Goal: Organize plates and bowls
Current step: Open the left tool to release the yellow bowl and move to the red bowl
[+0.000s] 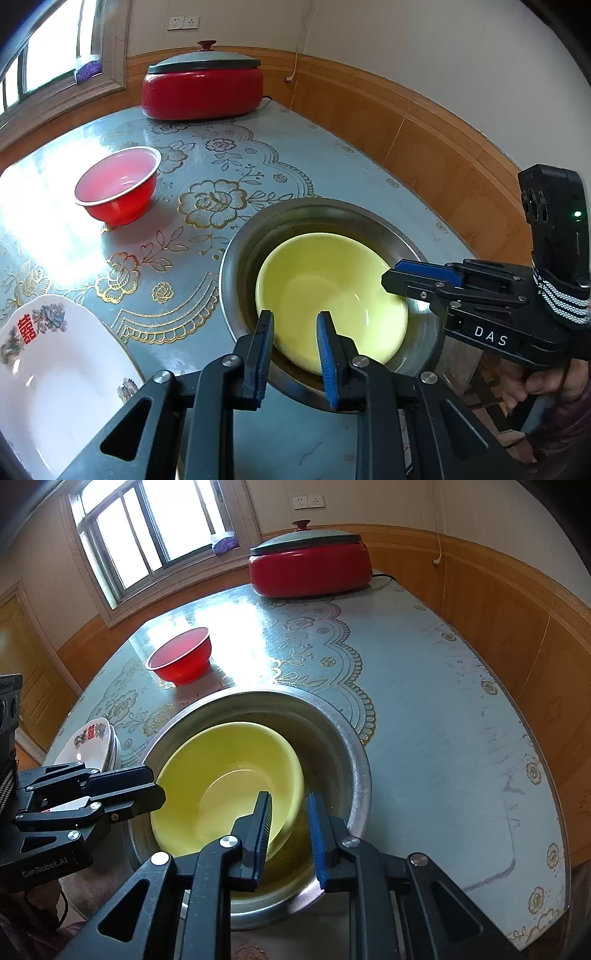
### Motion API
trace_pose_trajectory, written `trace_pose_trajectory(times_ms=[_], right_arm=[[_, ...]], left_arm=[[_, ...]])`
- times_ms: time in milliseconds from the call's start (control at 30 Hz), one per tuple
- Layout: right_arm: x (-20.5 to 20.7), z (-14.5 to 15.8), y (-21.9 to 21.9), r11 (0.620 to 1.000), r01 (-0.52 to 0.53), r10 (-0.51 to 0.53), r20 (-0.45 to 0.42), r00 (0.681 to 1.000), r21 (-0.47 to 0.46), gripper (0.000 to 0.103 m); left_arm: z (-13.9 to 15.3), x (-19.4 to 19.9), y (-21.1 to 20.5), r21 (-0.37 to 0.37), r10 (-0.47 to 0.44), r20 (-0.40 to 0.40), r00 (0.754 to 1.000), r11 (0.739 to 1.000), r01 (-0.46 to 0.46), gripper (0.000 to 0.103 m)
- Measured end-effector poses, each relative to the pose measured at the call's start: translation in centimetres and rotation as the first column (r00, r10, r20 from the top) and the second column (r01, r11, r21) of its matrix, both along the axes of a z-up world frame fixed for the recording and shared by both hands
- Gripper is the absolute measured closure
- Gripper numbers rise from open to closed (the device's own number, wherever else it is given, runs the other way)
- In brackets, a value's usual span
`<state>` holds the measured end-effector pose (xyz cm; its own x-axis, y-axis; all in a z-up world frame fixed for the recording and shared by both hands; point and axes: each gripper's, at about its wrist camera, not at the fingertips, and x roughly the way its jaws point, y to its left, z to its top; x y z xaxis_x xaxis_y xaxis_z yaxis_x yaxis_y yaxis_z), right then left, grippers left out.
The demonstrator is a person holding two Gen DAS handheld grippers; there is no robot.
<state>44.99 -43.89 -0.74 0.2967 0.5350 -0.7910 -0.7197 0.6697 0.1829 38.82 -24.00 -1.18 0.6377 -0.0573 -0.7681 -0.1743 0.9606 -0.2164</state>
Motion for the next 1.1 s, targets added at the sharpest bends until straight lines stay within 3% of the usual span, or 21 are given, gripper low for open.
trace_pose_trajectory(times_ms=[167,300,400,567,633,767,1100], right_arm=[[1.2,1.2,-2.5,0.992,0.075,-0.072,-0.04,0.997,0.099,0.082],[2.5,1.8,-5.5,0.964,0.195,-0.178,-0.104,0.979,0.183,0.079],[3.2,1.3,-7.0,0.948,0.257,-0.232,-0.145,0.962,0.19,0.078],[2.7,-0.2,-6.3,0.957,0.23,-0.192,-0.208,0.959,0.176,0.078],[2.1,-0.6,-5.4,0.969,0.196,-0.167,-0.185,0.968,0.152,0.09],[1.2,-0.4,-3.7,0.981,0.172,-0.165,-0.072,0.984,0.093,0.09],[2.3,-0.5,-1.6,0.991,0.123,-0.121,-0.044,0.992,0.06,0.09]], left_arm=[[0.3,-0.7,1.0,-0.056,0.033,0.029,0.999,0.998,-0.031,0.079],[0.8,-1.3,2.0,-0.083,0.076,0.052,0.996,0.994,-0.072,0.079],[0.9,-1.5,2.8,-0.088,0.112,0.056,0.992,0.99,-0.106,0.079],[0.1,-1.3,3.3,-0.075,0.128,0.016,0.992,0.989,-0.126,0.079],[-0.2,-1.1,3.0,-0.066,0.11,0.003,0.994,0.992,-0.11,0.079],[-0.7,-0.9,2.3,-0.027,0.1,-0.006,0.995,0.995,-0.101,0.079],[-0.2,-1.2,3.3,-0.022,0.153,0.015,0.988,0.988,-0.153,0.08]])
